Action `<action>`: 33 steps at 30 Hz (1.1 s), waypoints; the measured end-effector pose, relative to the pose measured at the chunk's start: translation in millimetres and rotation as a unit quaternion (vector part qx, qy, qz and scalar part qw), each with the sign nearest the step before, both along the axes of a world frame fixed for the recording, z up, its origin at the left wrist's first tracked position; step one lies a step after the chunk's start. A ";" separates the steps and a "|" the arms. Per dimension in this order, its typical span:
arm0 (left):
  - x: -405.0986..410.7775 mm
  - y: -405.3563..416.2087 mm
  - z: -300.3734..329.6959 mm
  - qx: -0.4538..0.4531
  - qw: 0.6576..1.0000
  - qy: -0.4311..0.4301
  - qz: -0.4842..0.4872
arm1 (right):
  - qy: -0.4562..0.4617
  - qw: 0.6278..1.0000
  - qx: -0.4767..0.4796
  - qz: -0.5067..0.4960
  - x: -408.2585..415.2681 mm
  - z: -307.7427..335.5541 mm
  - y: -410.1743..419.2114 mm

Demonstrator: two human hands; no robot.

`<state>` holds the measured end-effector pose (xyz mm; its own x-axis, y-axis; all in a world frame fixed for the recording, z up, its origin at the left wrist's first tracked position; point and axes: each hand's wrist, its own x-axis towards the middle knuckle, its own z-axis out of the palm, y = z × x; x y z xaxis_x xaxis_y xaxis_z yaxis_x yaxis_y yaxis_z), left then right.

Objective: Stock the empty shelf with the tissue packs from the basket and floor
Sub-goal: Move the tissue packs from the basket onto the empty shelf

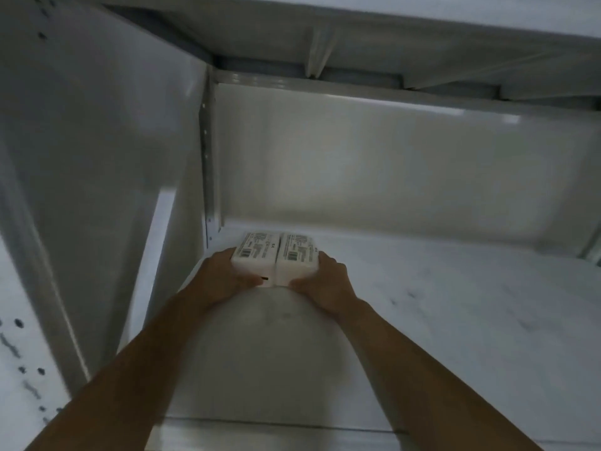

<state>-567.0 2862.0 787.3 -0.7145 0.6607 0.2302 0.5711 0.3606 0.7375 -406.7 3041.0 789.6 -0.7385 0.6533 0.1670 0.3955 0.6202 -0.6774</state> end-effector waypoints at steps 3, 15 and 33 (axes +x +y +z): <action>-10.8 8.0 -2.7 0.015 1.000 -0.009 0.006 | 0.014 1.000 -0.010 0.000 -9.5 -1.0 6.3; 78.1 -55.8 -10.5 0.023 0.996 0.027 0.078 | 0.045 0.999 -0.020 -0.011 138.1 -10.3 -18.6; 452.0 -55.9 -306.3 -0.146 0.949 0.012 -0.279 | -0.217 0.948 -0.138 -0.189 573.4 -294.2 -80.1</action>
<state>-115.0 2806.1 481.0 -0.2319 0.9727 -0.0093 0.7484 0.1845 0.6371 166.7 2960.9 495.4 -0.4035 0.8589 -0.3152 0.8323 0.2014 -0.5165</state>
